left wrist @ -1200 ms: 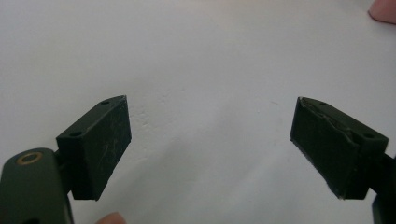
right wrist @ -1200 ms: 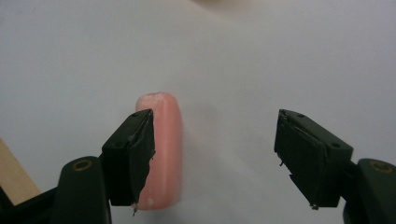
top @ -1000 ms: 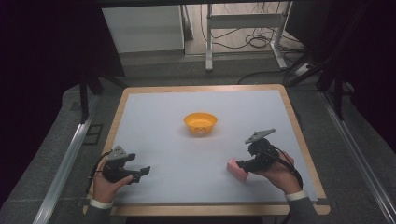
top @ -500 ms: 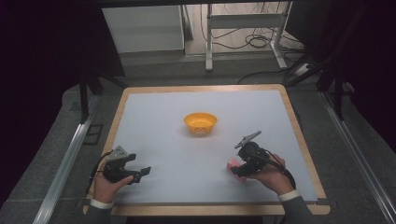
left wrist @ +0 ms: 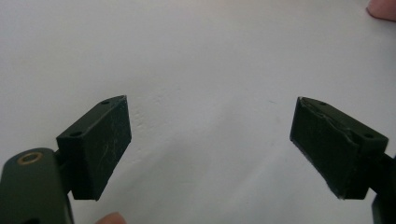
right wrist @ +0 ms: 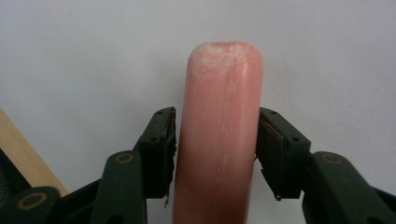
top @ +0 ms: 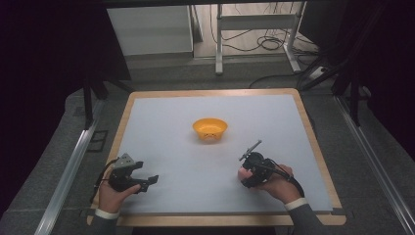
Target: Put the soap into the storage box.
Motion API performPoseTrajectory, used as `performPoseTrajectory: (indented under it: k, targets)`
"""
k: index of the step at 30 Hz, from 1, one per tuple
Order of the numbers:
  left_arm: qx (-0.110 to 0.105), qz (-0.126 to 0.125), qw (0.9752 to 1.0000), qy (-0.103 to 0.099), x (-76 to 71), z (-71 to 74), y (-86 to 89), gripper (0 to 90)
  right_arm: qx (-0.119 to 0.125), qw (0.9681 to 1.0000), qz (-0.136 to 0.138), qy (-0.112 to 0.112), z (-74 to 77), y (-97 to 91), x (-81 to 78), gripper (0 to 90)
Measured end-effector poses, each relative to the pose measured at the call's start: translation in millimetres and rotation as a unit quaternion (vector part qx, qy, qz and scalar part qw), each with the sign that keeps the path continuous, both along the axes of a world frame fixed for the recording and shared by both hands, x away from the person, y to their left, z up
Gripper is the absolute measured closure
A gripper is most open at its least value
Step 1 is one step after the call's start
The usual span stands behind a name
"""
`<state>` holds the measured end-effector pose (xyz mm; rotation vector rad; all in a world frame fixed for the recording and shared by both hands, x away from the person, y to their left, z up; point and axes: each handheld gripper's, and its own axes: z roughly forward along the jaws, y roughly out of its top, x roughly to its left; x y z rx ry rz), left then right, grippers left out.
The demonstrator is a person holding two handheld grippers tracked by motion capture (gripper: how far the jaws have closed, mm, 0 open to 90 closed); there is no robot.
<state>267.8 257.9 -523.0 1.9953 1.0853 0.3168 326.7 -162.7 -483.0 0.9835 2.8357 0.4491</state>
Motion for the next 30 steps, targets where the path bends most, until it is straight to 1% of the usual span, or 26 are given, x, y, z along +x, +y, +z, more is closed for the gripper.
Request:
performPoseTrajectory:
  k: [2, 5, 6, 7, 9, 11, 13, 18, 21, 24, 28, 30]
  targets:
    - [0.0, 0.0, 1.0, 0.0, 0.0, -0.1, -0.1, 13.0, -0.005, 1.0, 0.006, 0.001, -2.0, 0.4, 0.5, 53.8]
    - [0.001, 0.0, 1.0, 0.001, 0.1, -0.2, -0.1, 13.0, -0.009, 0.9999, 0.004, 0.002, -1.9, 0.7, 1.2, 58.5]
    - [0.001, 0.0, 1.0, 0.001, 0.1, -0.2, -0.1, 13.0, -0.009, 0.9999, 0.004, 0.002, -1.9, 0.7, 1.2, 58.5]
    - [0.001, -0.001, 1.0, 0.001, 0.3, -0.3, -0.2, 13.0, -0.015, 0.9999, 0.006, 0.001, -1.4, 2.1, 0.6, 58.7]
    - [0.001, -0.001, 1.0, 0.001, 0.4, -0.6, -0.5, 13.0, -0.022, 0.9997, 0.013, -0.005, -1.2, 3.7, -0.1, 59.2]
    - [0.001, 0.0, 1.0, 0.001, 0.3, -0.6, -0.5, 13.0, -0.023, 0.9996, 0.013, -0.009, -0.3, 4.6, -0.4, 59.3]
    - [0.001, -0.001, 1.0, 0.0, 0.3, -0.5, -0.3, 13.0, -0.017, 0.9997, 0.012, -0.012, 2.7, 4.2, -0.1, 59.4]
    - [0.002, 0.0, 1.0, 0.001, 0.4, -0.4, -0.2, 13.0, 0.0, 0.9994, 0.009, -0.033, 16.6, -0.3, 3.1, 59.4]
    - [0.002, 0.0, 1.0, 0.001, 0.3, -0.4, -0.1, 13.0, 0.01, 0.9991, 0.006, -0.042, 23.9, -3.5, 5.3, 59.4]
    - [0.002, 0.0, 1.0, 0.001, 0.3, -0.4, 0.0, 13.0, 0.016, 0.9989, 0.012, -0.042, 28.6, -5.4, 6.8, 59.4]
    - [0.003, -0.001, 1.0, 0.001, 0.6, -0.8, -0.2, 13.0, 0.027, 0.9983, 0.01, -0.05, 32.1, -7.6, 9.8, 59.4]
    - [0.003, 0.0, 1.0, 0.0, 0.4, -0.8, -0.4, 13.0, 0.032, 0.9983, 0.007, -0.049, 33.0, -8.7, 11.7, 59.4]
